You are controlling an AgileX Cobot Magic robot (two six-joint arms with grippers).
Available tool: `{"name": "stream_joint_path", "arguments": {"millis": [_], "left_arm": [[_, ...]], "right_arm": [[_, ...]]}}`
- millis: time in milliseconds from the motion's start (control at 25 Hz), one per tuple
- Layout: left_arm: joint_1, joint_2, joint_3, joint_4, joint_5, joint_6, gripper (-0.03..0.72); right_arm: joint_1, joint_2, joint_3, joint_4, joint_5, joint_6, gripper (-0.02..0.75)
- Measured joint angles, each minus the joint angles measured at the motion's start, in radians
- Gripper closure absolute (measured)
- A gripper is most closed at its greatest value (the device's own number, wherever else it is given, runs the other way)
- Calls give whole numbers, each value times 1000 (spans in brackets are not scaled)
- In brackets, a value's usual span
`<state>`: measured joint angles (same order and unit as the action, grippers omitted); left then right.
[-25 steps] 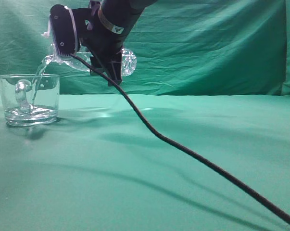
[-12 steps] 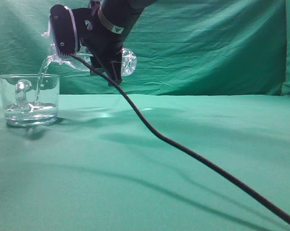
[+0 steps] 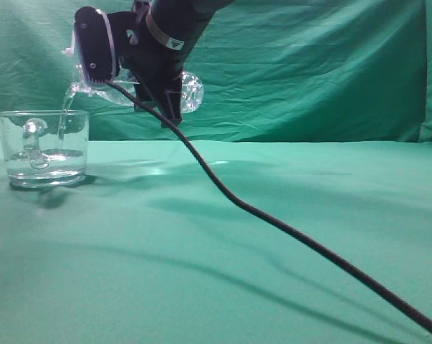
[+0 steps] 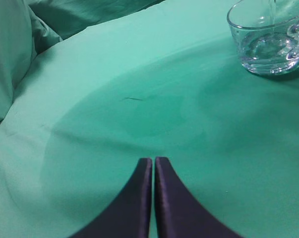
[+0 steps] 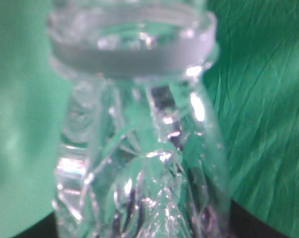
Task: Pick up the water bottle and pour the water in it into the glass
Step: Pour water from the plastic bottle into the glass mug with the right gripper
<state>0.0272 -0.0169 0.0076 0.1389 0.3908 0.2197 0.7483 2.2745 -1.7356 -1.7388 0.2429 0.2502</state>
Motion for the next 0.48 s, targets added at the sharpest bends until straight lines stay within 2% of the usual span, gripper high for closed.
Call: {"name": "stream_joint_path", "arguments": {"millis": [280,480], "left_arm": [[0,0,0,0,0,0,688],[0,0,0,0,0,0,688]], "right_arm": [[6,0,-2,5,-5,55,426],[6,0,11,59,-55,350,426]]}}
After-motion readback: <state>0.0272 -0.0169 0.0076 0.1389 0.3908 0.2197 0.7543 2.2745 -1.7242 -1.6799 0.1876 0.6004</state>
